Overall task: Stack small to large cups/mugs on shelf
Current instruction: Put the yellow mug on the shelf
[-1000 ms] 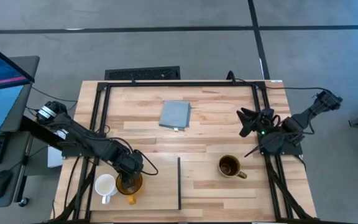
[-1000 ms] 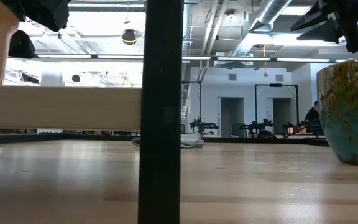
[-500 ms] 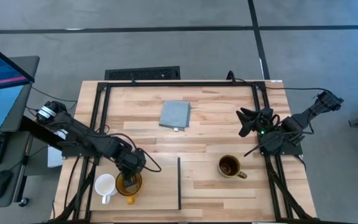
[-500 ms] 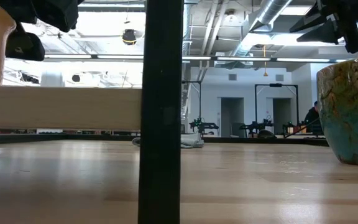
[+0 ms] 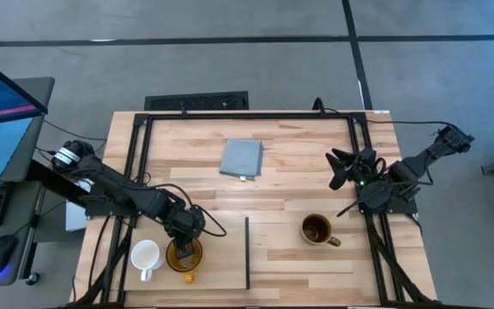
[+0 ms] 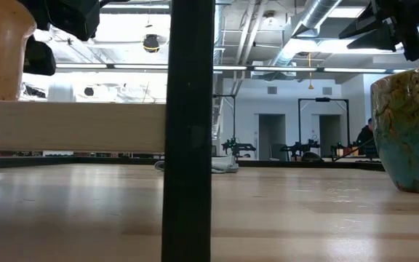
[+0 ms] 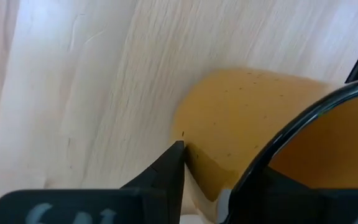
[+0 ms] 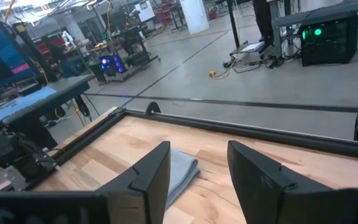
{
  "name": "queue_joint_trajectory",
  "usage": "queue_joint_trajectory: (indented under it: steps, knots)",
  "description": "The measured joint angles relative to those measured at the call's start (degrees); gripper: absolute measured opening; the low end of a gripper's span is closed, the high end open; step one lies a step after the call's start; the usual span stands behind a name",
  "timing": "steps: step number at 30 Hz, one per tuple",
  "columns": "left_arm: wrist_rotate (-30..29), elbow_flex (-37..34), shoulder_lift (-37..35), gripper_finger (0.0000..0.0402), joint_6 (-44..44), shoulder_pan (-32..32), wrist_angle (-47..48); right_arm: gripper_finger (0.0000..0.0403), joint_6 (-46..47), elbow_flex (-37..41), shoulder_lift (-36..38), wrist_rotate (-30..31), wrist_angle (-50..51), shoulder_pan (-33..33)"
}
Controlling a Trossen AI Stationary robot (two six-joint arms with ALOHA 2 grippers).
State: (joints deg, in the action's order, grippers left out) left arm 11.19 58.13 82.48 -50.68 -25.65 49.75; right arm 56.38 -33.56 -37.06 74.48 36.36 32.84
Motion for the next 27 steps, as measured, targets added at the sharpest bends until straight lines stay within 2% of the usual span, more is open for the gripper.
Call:
queue_joint_trajectory:
  steps: [11, 27]
  knots:
    - [0.34, 0.15, 0.01, 0.0082, 2.39, 0.1, 0.29, 0.018, 0.11, 0.0, 0.0, -1.07, -0.02, 0.0]
    - [2.7, 0.24, 0.02, 0.0082, 14.8, 2.42, 2.39, 0.0181, 0.15, 0.0, -0.04, -1.18, -2.63, 0.0]
